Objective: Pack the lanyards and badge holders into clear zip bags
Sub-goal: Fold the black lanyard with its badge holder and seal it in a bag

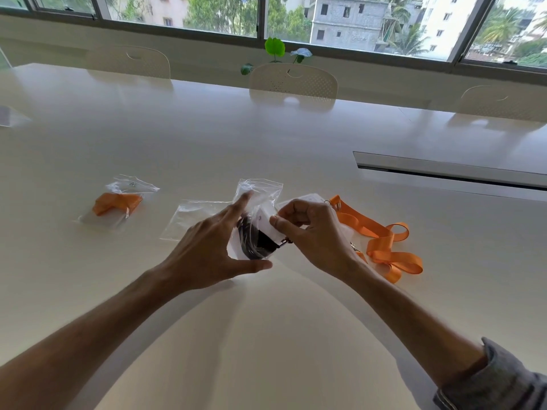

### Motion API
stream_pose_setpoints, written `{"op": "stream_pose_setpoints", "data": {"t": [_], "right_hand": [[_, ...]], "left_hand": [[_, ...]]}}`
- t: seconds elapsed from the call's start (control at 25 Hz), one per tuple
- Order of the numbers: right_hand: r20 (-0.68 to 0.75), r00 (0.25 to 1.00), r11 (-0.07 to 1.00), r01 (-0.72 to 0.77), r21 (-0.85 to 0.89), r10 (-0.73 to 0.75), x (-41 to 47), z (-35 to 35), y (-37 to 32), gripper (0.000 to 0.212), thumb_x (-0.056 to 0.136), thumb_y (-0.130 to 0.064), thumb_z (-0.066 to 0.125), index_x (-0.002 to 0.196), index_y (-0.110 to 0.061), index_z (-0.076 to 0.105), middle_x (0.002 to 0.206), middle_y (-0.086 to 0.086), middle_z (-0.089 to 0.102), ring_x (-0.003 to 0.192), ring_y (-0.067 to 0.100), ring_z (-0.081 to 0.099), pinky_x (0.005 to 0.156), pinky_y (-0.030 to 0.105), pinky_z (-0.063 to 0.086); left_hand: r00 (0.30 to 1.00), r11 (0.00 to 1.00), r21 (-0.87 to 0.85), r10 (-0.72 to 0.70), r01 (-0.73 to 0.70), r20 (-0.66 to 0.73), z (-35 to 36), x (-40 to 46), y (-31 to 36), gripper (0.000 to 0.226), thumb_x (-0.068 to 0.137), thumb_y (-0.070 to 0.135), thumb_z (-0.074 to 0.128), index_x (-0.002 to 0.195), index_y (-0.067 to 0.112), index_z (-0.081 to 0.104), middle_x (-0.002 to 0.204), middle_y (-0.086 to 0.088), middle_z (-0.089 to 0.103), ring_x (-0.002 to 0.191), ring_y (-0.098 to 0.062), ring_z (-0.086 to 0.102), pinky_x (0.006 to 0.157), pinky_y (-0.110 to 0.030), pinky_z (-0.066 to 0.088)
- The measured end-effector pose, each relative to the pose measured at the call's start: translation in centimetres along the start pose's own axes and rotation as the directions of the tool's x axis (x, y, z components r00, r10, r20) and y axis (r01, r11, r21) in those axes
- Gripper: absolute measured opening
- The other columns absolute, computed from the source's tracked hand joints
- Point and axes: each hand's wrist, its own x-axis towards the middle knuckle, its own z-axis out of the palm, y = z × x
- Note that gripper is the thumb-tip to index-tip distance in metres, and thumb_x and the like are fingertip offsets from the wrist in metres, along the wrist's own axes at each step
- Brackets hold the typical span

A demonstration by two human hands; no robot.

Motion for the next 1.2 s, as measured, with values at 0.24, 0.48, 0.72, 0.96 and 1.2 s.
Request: {"op": "stream_pose_setpoints", "data": {"t": [0.24,0.48,0.72,0.96,1.2], "right_hand": [[0.017,1.000,1.000,-0.019,-0.006,0.019,-1.1,0.5,-1.2,0.016,0.086,-0.030,0.070,0.072,-0.028,0.062,0.069,-0.024,0.070,0.064,-0.002,0.069,0.053,0.012,0.049],[0.062,0.995,0.995,-0.087,0.057,0.084,-1.6,1.2,-2.0,0.010,0.087,-0.035,0.069,0.083,-0.027,0.064,0.075,-0.009,0.074,0.068,0.005,0.071,0.066,0.037,0.059],[0.409,0.913,0.971,-0.085,0.225,-0.015,-0.4,-0.9,-1.7,0.017,0.089,-0.012,0.063,0.101,-0.002,0.070,0.096,0.014,0.072,0.093,0.027,0.067,0.093,0.052,0.047],[0.414,0.909,0.984,-0.028,0.178,-0.049,-0.5,-1.3,-2.0,0.018,0.091,-0.021,0.066,0.104,-0.011,0.072,0.096,0.002,0.075,0.092,0.017,0.070,0.085,0.034,0.055],[0.427,0.902,0.994,0.019,0.107,-0.064,-0.3,-1.7,-2.6,0.022,0.090,-0.024,0.067,0.109,-0.014,0.074,0.089,-0.002,0.076,0.070,0.013,0.066,0.062,0.024,0.052]], "left_hand": [[1.000,0.988,-0.152,0.016,-0.020,-0.026,1.2,0.0,1.5,0.098,0.071,0.073,0.065,0.149,0.027,0.028,0.125,0.011,0.054,0.101,-0.005,0.057,0.084,-0.011,0.044],[0.995,0.989,-0.146,0.005,-0.020,-0.098,1.0,0.2,2.0,0.102,0.069,0.075,0.063,0.147,0.017,0.034,0.110,0.008,0.053,0.094,-0.011,0.055,0.082,-0.023,0.050],[0.985,0.897,-0.429,-0.157,0.111,-0.072,0.6,0.5,1.7,0.101,0.060,0.071,0.073,0.144,0.024,0.042,0.115,0.009,0.059,0.101,0.002,0.058,0.082,-0.009,0.046],[0.993,0.772,-0.624,-0.102,0.120,0.063,0.3,0.5,1.4,0.094,0.060,0.044,0.086,0.142,0.031,0.042,0.111,0.015,0.069,0.104,-0.002,0.065,0.085,-0.009,0.047],[0.994,0.793,-0.604,-0.027,0.084,0.103,0.0,0.4,1.2,0.100,0.061,0.041,0.088,0.146,0.031,0.037,0.127,0.021,0.059,0.119,0.002,0.056,0.093,-0.009,0.042]]}}
